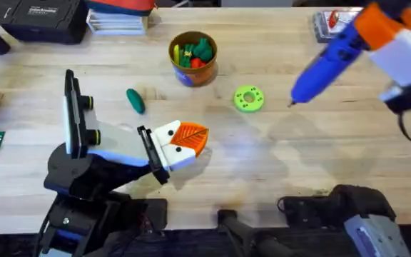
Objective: Pick up the gripper from the table and insert it into the empty holder that is missing its gripper. Then pick up a screw, insert it into the mounting hole, and use the screwdriver to tighten it. Finally, clean up the table by picking up the vegetable and placing it into the bucket.
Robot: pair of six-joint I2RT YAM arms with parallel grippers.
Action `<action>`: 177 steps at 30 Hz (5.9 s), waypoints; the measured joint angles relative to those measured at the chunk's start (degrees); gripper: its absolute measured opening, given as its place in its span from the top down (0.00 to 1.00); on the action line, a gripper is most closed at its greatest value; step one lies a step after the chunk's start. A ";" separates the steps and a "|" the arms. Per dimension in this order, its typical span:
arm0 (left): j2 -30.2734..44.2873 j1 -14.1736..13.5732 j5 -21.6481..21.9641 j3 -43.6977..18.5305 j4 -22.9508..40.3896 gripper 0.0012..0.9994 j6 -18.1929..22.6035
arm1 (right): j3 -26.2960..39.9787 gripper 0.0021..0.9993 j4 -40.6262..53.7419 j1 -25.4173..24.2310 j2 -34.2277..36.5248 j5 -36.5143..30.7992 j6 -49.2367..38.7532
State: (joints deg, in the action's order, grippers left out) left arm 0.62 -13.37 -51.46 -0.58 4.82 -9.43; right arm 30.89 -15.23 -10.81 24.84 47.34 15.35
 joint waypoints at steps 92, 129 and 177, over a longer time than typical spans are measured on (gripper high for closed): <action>0.02 0.00 -0.02 0.00 0.07 1.00 0.00 | -0.15 0.98 -55.89 58.92 39.90 -25.50 -8.83; 0.00 0.00 0.02 0.00 0.07 1.00 0.00 | 3.39 0.98 5.62 18.02 55.18 -49.88 -96.98; 0.44 0.00 7.42 -5.53 7.19 0.01 -0.13 | 10.73 0.01 59.49 27.22 7.41 -37.90 -33.49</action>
State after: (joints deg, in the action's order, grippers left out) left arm 1.06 -13.37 -44.04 -6.11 12.01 -9.56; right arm 41.63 44.25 16.40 32.25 9.44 -18.14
